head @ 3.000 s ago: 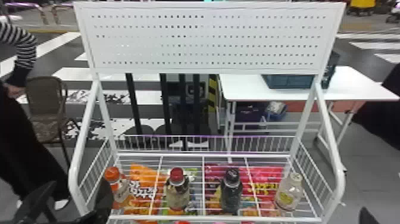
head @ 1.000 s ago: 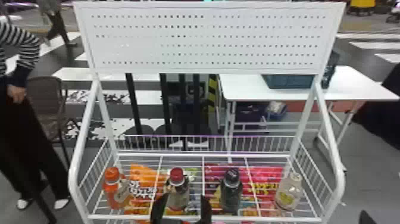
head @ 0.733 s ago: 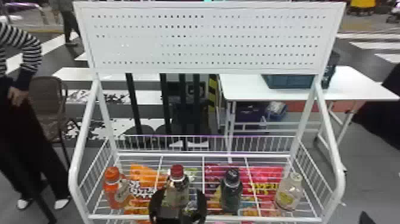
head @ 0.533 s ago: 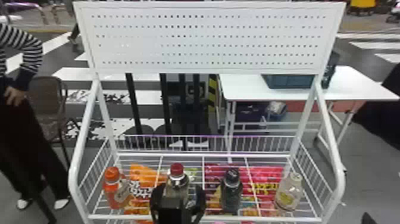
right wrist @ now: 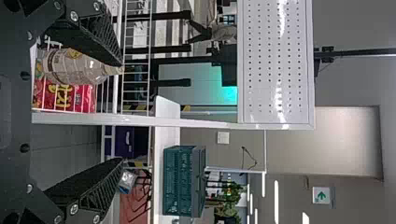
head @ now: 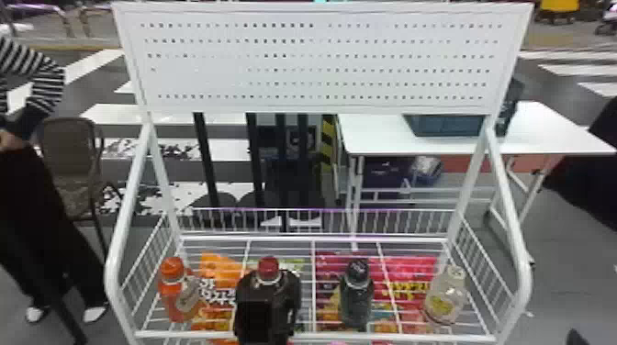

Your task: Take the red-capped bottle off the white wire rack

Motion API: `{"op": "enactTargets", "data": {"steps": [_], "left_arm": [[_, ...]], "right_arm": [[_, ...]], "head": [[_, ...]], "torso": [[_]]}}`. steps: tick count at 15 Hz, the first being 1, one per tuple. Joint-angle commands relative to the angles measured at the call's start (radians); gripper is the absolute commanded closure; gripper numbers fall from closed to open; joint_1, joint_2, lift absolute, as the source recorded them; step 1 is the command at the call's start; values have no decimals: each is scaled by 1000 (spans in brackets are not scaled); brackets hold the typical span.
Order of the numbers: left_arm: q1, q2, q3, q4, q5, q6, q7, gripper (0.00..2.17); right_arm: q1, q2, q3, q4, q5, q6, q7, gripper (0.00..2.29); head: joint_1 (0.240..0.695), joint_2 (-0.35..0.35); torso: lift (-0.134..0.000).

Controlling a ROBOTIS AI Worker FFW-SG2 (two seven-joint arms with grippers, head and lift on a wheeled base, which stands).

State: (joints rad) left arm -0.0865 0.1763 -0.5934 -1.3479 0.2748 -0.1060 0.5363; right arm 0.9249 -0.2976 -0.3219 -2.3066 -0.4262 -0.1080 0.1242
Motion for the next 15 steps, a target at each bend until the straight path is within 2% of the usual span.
{"op": "enactTargets", "data": {"steps": [1,4,7,9,11,15], "left_arm": [[37,9,15,-60,6,50,-13,1744],[111,37,17,-206,-28,84,2,1733],[211,81,64,-441,-62,234,5,1727],[297,109,130,-605,-85,332,5,1727],[373,134,188,-729,-108,360,2,1727],[525,158,345,-889,-106,375,-35,1727]], "right_arm": [[-8,0,0,4,-2,0,0,167],[-21,0,6,7,-2,0,0,167],[-29,-2,14,9,1,3,0,167],[-32,-2,17,12,3,3,0,167],[-35,-2,24,15,4,3,0,167],[-35,-5,35,10,7,3,0,167]], "head": [[499,0],[499,0],[499,0],[499,0],[499,0],[499,0]], "torso": [[0],[0],[0],[0],[0],[0]]}}
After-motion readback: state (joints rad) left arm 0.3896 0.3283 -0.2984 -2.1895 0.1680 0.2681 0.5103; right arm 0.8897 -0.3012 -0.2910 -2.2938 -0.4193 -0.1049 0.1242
